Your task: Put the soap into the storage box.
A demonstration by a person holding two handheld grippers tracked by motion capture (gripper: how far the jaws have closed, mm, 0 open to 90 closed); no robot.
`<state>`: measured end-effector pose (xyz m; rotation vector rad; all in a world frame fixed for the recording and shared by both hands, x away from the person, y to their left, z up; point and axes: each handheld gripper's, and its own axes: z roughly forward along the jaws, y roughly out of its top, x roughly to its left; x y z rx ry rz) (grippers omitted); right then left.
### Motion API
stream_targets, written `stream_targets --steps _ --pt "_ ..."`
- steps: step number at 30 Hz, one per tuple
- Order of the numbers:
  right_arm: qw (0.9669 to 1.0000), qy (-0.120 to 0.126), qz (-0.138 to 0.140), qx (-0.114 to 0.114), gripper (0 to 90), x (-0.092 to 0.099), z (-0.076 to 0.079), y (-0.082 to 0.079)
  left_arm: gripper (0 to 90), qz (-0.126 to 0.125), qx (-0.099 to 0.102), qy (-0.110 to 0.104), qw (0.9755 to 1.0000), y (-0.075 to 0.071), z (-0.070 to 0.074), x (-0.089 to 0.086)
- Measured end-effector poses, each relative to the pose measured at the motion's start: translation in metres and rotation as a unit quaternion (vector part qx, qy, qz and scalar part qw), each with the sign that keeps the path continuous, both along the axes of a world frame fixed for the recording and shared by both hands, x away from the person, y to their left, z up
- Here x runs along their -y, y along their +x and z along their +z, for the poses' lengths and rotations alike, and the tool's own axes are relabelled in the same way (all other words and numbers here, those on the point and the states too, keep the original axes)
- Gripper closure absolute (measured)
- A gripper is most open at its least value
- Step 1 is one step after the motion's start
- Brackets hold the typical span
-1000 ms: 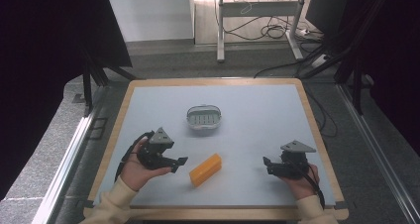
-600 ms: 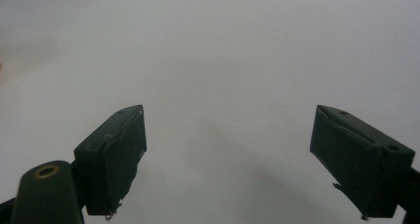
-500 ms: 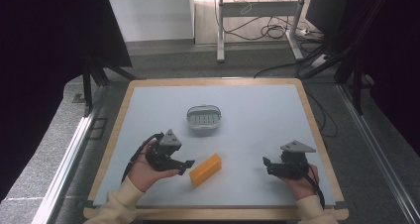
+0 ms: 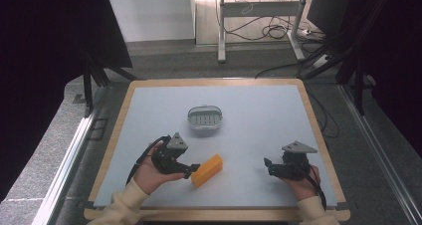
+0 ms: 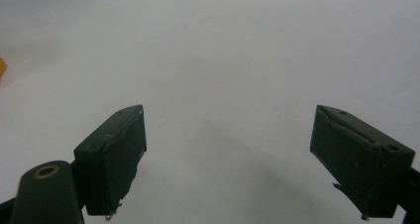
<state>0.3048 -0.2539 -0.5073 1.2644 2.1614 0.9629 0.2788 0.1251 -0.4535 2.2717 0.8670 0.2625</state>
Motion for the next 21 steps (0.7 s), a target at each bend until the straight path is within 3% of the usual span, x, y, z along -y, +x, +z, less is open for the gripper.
stream_targets --steps 21 --pt "1.0 -0.01 0.0 0.002 14.5 -0.001 -0.001 0.0 26.0 -0.023 -0.01 0.016 0.9995 0.002 -0.007 0.023"
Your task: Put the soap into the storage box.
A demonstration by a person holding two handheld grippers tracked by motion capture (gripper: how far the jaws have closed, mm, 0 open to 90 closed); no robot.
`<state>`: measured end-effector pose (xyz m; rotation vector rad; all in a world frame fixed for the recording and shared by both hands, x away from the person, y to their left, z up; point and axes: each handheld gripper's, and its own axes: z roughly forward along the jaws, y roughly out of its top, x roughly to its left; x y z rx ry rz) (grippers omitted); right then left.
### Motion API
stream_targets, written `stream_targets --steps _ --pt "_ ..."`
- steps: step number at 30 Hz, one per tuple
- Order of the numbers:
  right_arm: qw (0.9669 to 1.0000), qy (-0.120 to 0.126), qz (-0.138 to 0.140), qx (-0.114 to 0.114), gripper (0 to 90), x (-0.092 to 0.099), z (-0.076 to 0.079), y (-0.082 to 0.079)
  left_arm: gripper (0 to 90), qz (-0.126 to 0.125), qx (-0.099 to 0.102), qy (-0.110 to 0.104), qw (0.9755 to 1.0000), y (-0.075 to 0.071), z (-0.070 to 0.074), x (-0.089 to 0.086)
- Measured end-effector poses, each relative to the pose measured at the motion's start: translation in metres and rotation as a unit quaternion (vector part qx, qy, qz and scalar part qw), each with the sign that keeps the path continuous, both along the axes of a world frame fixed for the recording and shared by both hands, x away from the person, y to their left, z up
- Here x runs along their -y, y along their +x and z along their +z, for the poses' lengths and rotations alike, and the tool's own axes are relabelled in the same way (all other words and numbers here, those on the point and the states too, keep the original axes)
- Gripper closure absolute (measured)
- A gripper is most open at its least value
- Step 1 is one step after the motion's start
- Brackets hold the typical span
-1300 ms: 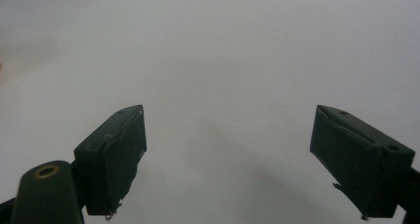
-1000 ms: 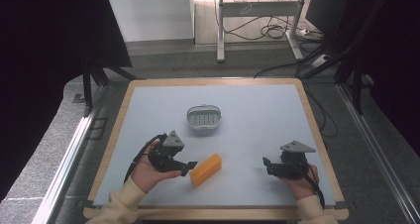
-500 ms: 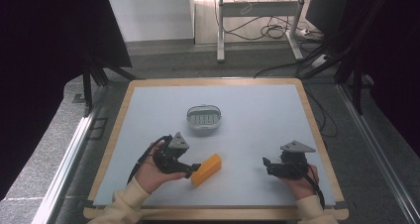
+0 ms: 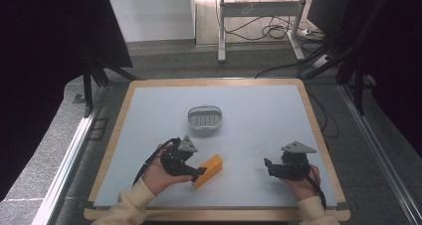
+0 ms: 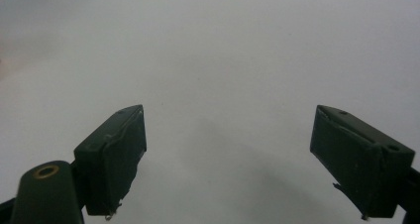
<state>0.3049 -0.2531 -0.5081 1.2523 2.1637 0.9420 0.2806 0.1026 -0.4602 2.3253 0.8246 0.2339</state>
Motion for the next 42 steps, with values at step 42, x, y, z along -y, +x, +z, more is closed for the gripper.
stream_targets --steps 42 --pt "0.9999 -0.014 -0.005 -0.007 14.6 -0.001 -0.002 0.001 55.3 0.025 -0.074 0.084 0.9934 0.017 -0.03 0.056"
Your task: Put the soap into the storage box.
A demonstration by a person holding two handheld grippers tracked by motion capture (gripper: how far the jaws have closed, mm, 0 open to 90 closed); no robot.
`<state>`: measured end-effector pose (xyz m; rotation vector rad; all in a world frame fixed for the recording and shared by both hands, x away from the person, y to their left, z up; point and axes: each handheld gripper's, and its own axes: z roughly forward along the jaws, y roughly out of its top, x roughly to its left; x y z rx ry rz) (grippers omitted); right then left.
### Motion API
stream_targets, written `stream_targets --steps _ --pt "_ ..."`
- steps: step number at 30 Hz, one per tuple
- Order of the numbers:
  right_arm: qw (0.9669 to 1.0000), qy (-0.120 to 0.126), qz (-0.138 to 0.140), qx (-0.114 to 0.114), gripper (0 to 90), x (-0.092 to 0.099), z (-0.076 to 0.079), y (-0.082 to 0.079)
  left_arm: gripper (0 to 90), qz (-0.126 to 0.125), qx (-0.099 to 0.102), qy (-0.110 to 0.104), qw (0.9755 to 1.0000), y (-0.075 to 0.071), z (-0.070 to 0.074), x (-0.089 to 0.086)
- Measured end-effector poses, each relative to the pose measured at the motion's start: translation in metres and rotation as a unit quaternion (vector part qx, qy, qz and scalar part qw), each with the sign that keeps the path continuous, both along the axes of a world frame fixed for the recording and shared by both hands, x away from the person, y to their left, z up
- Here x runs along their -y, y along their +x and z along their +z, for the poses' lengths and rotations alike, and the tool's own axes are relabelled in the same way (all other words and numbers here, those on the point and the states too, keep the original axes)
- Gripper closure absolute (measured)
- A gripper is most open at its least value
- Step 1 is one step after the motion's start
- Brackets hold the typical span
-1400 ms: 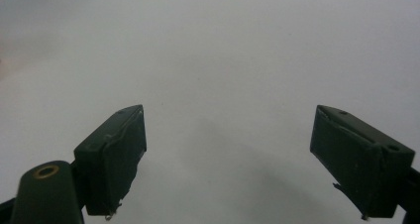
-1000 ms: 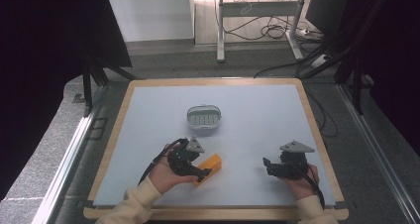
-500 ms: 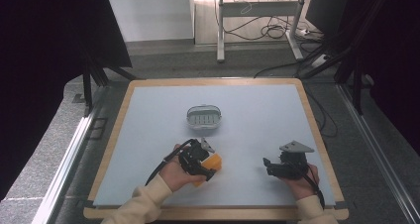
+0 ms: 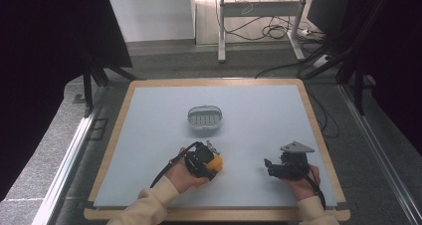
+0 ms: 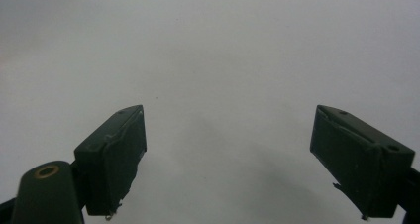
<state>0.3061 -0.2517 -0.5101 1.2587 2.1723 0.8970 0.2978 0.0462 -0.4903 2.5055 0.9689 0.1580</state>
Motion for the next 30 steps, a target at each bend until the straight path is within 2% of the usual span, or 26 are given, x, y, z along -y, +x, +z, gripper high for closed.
stream_targets --steps 2,8,14,22,30 --pt "1.0 -0.001 0.0 0.002 14.6 0.0 0.001 -0.001 60.5 0.005 0.0 -0.005 1.0 0.0 -0.001 0.0" --pt "1.0 -0.006 -0.002 0.003 14.6 0.0 0.001 -0.001 61.6 0.014 -0.003 -0.008 0.9999 0.0 -0.001 -0.001" --pt "0.9999 -0.012 -0.002 0.01 14.6 -0.002 0.003 -0.002 61.7 0.01 -0.008 -0.018 0.9998 -0.001 0.003 -0.007" --pt "0.9999 -0.011 -0.003 0.012 14.6 -0.003 0.003 -0.003 61.8 -0.002 -0.007 -0.032 0.9995 0.0 0.016 -0.017" --pt "0.9998 -0.013 -0.004 0.012 14.6 -0.003 0.002 -0.002 61.8 -0.01 -0.002 -0.034 0.9994 0.006 0.024 -0.027"
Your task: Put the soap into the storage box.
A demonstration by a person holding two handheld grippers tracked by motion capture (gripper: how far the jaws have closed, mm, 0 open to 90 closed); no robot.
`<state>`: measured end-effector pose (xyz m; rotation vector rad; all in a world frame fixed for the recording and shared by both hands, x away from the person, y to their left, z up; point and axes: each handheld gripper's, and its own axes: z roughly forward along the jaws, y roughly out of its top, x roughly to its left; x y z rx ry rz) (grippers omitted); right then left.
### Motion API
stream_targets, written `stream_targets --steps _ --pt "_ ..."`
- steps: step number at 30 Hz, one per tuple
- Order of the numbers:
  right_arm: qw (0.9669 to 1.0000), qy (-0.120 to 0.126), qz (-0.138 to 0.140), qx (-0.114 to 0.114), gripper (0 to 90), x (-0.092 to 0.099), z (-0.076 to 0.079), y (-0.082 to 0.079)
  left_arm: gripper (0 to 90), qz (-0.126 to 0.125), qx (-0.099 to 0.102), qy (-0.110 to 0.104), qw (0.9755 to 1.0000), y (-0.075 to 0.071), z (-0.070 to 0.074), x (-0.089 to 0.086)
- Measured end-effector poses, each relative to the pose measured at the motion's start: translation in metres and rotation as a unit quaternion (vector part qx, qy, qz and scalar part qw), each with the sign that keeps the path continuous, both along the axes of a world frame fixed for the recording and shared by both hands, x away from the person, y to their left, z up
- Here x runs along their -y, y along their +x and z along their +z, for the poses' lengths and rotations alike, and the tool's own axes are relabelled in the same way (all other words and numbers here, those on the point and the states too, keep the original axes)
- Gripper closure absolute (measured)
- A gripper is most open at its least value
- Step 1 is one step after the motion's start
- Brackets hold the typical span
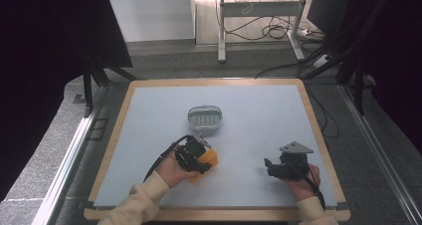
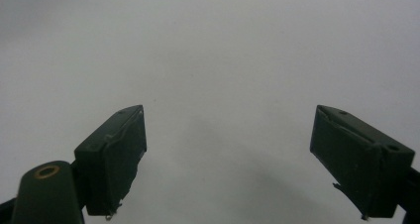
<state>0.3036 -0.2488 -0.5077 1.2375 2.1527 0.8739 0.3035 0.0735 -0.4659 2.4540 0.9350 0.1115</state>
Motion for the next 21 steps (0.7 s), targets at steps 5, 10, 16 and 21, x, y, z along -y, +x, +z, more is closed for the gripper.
stream_targets --steps 5,10,16,21 --pt "1.0 -0.002 0.002 0.001 14.6 -0.001 0.0 0.0 61.8 -0.008 0.003 0.002 1.0 0.003 0.001 -0.005" --pt "1.0 -0.003 0.0 -0.001 14.6 -0.001 0.0 0.0 61.8 -0.021 0.004 -0.003 0.9998 0.005 0.002 -0.005" --pt "1.0 -0.002 0.001 0.0 14.7 0.0 0.0 0.0 61.9 -0.046 0.009 0.004 0.9989 0.008 0.006 -0.007" --pt "1.0 -0.003 0.001 0.0 14.7 0.0 0.0 0.0 61.9 -0.059 0.017 0.0 0.9981 0.01 0.011 -0.009"
